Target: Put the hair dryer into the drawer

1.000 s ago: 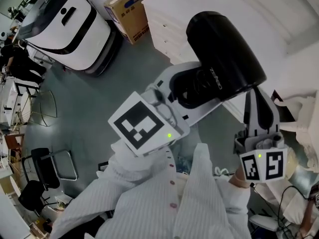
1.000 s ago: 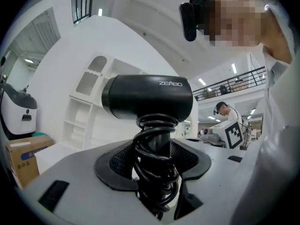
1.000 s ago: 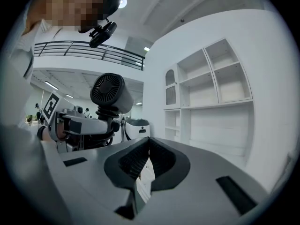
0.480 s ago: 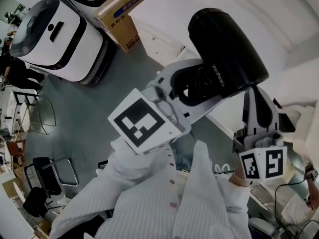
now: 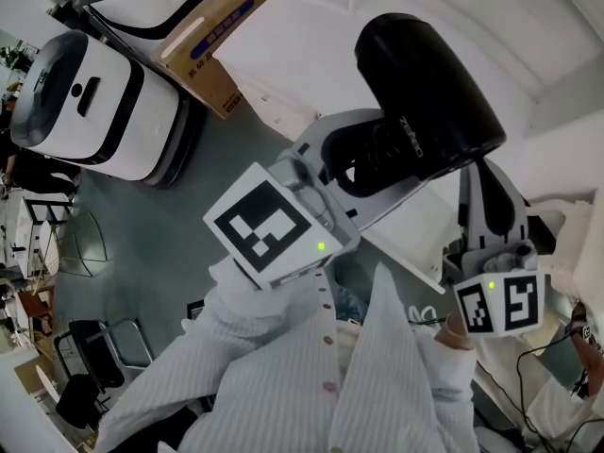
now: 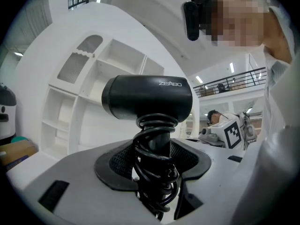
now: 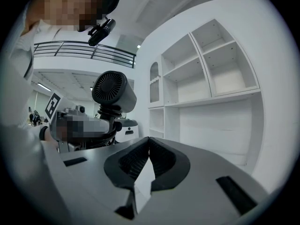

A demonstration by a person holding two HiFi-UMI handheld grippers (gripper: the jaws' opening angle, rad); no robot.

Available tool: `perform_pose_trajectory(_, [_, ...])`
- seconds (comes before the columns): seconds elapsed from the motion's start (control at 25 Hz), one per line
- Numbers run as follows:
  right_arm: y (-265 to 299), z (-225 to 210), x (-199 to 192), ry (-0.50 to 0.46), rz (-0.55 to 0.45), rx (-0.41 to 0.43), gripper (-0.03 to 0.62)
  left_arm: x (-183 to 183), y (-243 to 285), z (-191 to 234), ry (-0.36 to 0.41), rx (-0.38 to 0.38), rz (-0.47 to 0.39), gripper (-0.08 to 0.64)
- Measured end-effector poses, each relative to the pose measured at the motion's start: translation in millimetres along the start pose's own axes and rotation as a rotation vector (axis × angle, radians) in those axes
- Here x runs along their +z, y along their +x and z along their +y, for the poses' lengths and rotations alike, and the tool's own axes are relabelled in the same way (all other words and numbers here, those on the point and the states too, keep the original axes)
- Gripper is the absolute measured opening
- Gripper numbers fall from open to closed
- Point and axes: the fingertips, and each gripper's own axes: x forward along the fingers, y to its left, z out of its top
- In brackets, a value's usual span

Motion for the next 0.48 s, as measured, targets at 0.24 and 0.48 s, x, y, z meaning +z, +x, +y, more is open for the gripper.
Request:
perform_pose_trajectory(0.24, [10,-26,5,0.004,-0.007,-0.045,0.011,8,31,9,0.027,-0.068,-0.003,0.229])
perform_pose_trajectory(0.48, [6,-32,8,-0.001,-0.015,-0.107,0.011,7,42,7,0.031,-0.151,0.004,0.229])
